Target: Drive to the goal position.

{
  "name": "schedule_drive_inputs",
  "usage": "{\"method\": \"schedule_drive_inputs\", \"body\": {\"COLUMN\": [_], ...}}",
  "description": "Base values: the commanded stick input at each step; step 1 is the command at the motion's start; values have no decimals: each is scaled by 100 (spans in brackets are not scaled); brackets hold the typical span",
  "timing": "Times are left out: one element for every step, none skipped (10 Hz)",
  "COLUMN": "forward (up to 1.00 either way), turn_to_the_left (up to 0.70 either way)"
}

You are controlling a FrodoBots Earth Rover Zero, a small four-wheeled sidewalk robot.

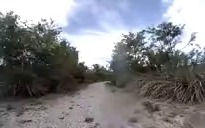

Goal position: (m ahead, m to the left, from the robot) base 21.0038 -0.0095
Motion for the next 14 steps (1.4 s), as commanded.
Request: {"method": "schedule_drive_inputs", "body": {"forward": [45, 45, 45, 45, 45, 45, 45, 45, 45, 45, 45, 45, 45, 45], "turn_to_the_left": [27, 27, 27, 27, 27, 27, 16, 4, 0, 0, 0, 0, 0, 0]}}
